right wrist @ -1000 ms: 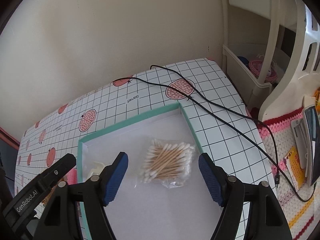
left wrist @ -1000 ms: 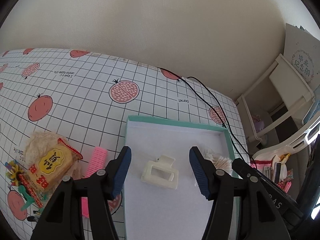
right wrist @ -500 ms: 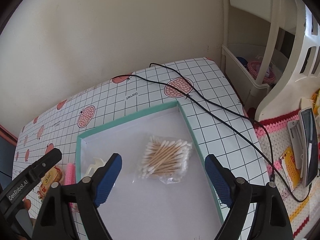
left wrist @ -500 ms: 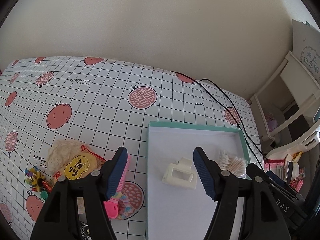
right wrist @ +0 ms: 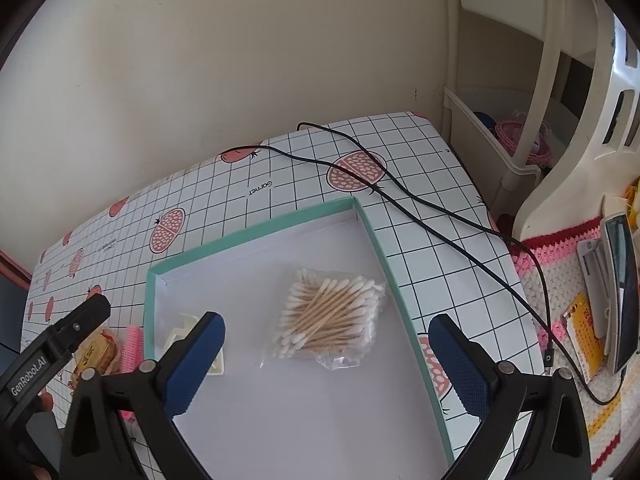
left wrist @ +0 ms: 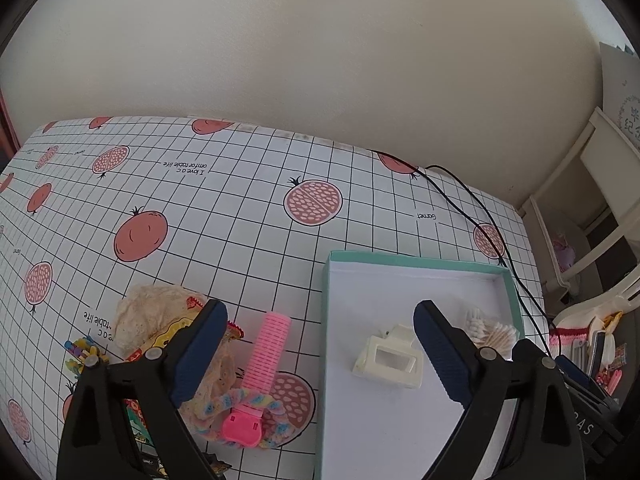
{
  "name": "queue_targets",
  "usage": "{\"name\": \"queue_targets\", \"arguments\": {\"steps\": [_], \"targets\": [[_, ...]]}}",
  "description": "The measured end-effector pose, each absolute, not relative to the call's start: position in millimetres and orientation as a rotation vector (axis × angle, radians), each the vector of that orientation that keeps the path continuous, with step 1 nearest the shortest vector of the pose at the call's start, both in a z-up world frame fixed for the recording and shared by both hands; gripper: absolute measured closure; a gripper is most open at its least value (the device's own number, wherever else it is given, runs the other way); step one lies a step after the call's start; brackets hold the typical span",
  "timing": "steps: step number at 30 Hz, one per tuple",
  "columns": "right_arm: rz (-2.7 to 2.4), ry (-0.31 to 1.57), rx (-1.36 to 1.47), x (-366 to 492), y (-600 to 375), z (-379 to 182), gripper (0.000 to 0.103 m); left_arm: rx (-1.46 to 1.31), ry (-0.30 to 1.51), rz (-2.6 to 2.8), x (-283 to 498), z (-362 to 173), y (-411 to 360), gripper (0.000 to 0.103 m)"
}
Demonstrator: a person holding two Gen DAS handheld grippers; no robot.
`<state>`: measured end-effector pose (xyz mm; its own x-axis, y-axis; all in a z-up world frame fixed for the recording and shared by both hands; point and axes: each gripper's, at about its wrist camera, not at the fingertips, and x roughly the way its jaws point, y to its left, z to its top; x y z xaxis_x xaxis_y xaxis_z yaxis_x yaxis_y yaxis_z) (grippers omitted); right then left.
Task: Organize objects
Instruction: 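Withdraw both tools from the tray back toward the item pile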
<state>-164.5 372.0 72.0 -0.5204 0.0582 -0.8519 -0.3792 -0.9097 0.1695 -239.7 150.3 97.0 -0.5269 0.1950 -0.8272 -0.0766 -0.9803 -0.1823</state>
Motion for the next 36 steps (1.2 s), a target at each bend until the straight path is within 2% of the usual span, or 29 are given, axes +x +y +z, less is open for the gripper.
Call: {"name": "queue_targets", "arguments": {"steps": [19, 31, 36], "targets": [[2.499, 0.475, -1.386, -151.2, 356.3, 87.1, 0.000, -1.452, -0.147, 2.614, -225.6, 111.8, 138.2, 0.008], [2.556, 0.429, -1.411, -123.8, 306.9, 121.4, 0.000, -1.424, -0.117, 2.688, -182.0, 158.9, 92.5, 0.008], [2.583, 0.396, -1.439, -116.1, 280.6, 127.1, 0.000, -1.416, -0.103, 2.717, -156.0, 159.1, 60.4, 0.008]]}}
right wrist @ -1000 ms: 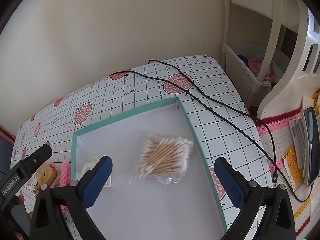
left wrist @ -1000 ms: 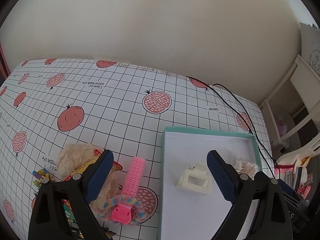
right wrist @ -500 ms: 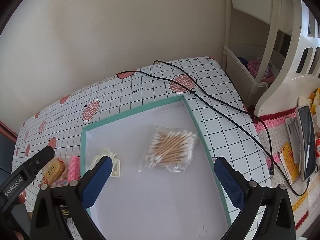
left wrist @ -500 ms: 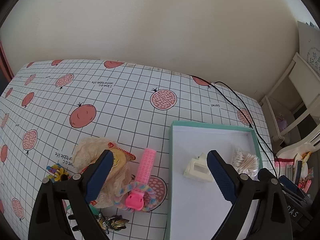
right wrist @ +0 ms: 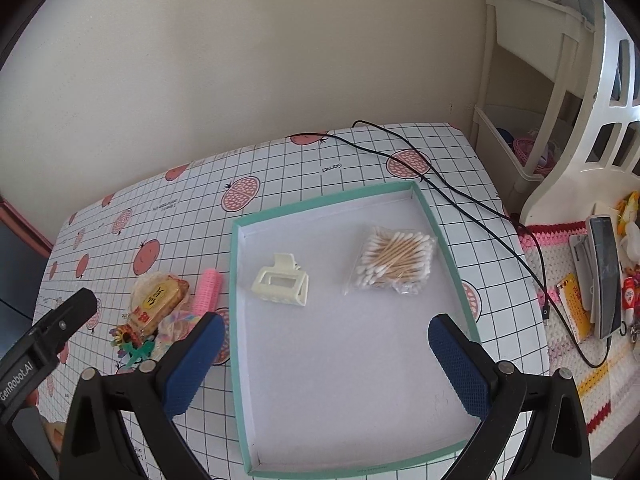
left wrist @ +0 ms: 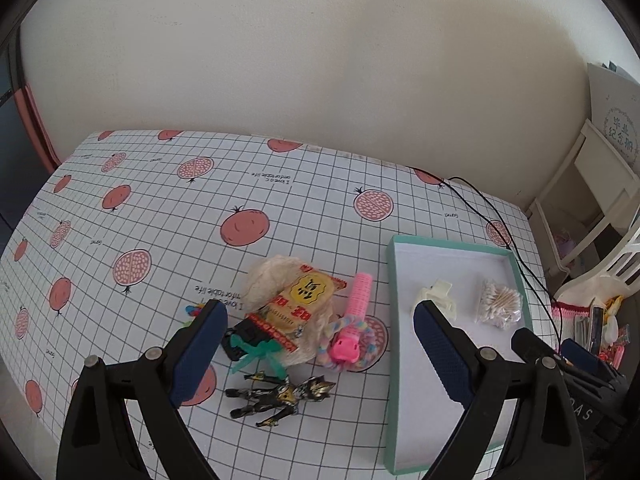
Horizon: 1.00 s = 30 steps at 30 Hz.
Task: Organize objects
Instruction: 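Withdraw both tools from the tray back toward the item pile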
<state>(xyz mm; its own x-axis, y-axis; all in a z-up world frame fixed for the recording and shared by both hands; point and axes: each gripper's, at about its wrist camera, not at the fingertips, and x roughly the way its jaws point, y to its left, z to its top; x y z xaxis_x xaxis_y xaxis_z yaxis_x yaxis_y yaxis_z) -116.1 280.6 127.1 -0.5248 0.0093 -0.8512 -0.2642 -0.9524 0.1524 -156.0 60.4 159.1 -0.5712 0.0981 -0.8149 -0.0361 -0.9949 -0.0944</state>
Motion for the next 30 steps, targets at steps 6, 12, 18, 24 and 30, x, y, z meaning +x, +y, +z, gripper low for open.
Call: {"name": "queue_targets", "arguments": {"steps": [6, 12, 18, 24, 30], "targets": [[2.607, 0.339, -1.506, -106.0, 245.5, 122.4, 0.000, -1.479, -0.152, 2.739, -141.2, 145.7, 22.3, 0.008], [2.612, 0.358, -1.569, -103.8, 218.7, 111.9, 0.000, -1.525, -0.217, 2.750, -132.8, 136.5, -11.0, 0.008], [2.616, 0.377, -1.609, -109.3, 190.5, 103.4, 0.000, -1.565, -0.261, 2.761, -131.5, 130.2, -37.0, 0.008], [2.614, 0.400, -1.665, -117.8, 165.3, 87.2, 0.000, -1.636, -0.281, 2.772, -137.8, 115.2, -63.8, 0.008], [2.610, 0.415, -1.712, -125.7, 145.0, 73.4, 0.000, -1.701, -0.275, 2.767, -142.6, 98.4, -82.4, 0.008]]}}
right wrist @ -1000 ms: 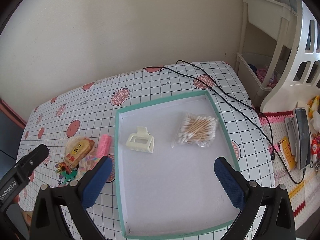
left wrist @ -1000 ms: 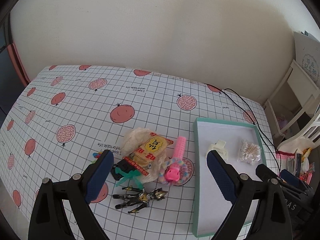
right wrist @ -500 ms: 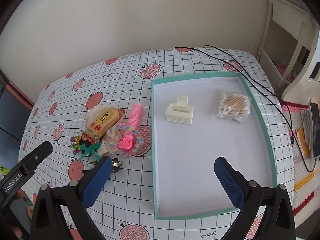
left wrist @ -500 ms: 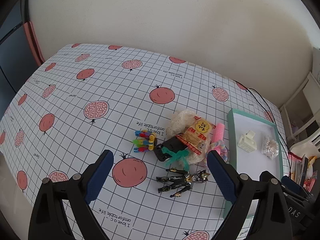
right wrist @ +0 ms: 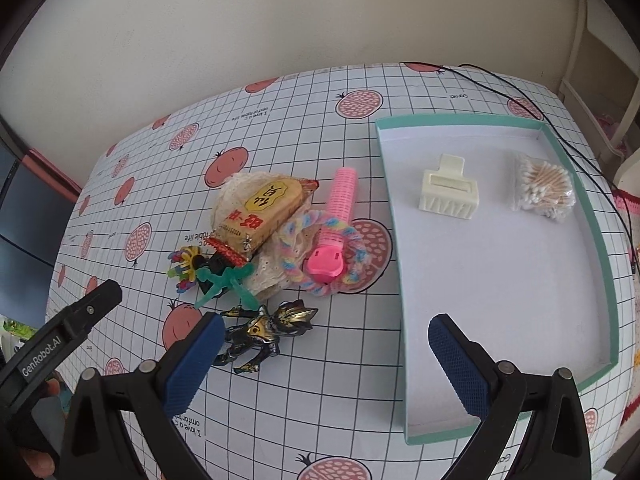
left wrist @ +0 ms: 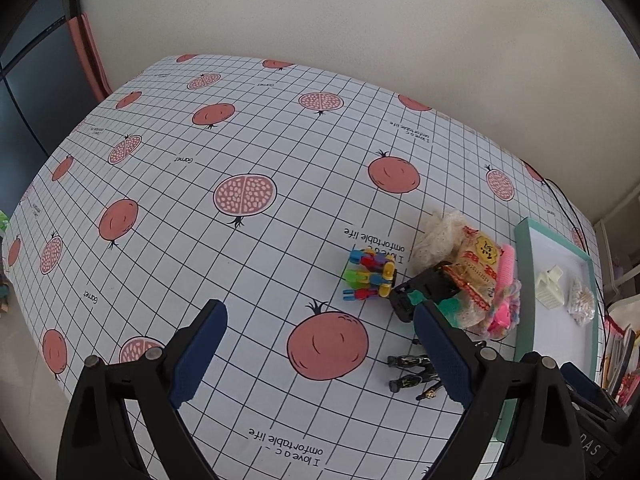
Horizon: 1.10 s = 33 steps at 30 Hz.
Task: Organize objects
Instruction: 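Withdraw both tools from the tray back toward the item pile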
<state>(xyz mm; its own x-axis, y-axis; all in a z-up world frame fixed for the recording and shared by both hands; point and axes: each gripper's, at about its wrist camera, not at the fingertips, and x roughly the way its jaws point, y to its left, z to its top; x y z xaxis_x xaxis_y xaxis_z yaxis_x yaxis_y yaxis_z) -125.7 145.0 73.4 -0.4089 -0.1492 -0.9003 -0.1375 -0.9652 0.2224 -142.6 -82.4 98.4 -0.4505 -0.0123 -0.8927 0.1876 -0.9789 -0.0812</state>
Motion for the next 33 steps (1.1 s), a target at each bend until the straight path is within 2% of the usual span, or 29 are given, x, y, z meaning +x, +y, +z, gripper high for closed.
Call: {"name": "queue_targets", "arguments": {"steps": [14, 28, 33], "targets": [[-2.545, -0.418, 1.802, -142.7, 108.3, 32.4, 0.000, 1.625, 0.288, -2.531, -148.7, 81.9, -97.1, 0.008], [-2.578, -0.542, 1.849, -152.5, 103.8, 6.1, 0.000, 1.661, 0.290, -2.505, -156.2, 68.1, -97.6, 0.008], [-2.632, -0.493, 1.851, -157.2, 93.9, 2.5, 0.000, 1.664, 0.293, -2.502, -158.1, 64.9, -97.5, 0.008]]}}
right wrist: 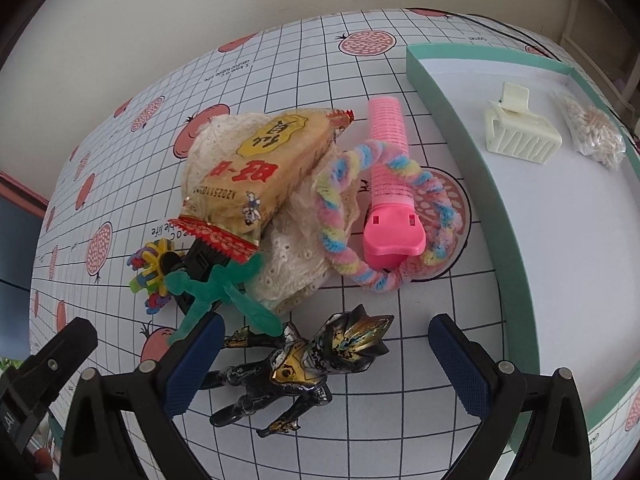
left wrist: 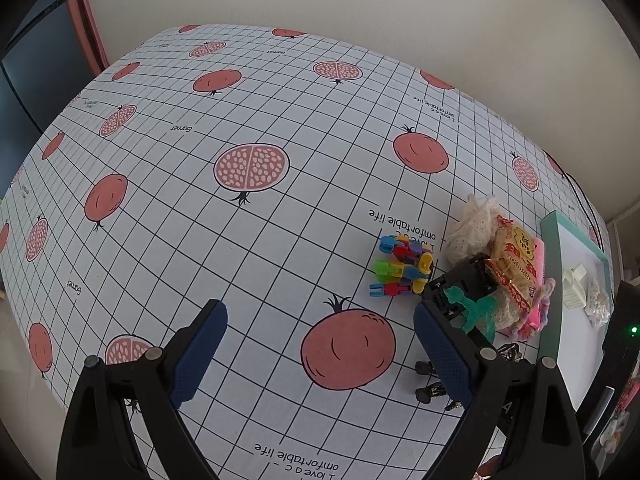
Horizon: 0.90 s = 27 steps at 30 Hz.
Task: Organize objects
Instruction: 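Withdraw both tools from the tray back toward the item pile, then grasp the colourful toy figure with the left tool while the right tool grasps the black-gold action figure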
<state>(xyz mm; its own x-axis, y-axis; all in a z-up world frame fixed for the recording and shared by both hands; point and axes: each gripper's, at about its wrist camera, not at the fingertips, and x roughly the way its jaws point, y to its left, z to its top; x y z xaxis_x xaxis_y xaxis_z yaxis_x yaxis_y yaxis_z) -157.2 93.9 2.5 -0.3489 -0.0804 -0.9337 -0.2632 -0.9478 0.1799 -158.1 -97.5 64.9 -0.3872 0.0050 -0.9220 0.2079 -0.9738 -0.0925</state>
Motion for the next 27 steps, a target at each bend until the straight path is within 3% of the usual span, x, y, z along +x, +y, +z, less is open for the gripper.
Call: {"name": "queue_targets", "arguments": {"steps": [14, 27], "targets": [[2.431, 0.110, -1.810, -159.8, 86.1, -8.0, 0.000, 1.663, 0.322, -2.524, -173.1, 47.9, -91.0, 0.008], [2.471, 0.042, -1.861, -162.1, 100.3, -7.2, 0.006, 1.625, 0.397, -2.566, -190.2, 34.8, -80.6, 0.009]]}}
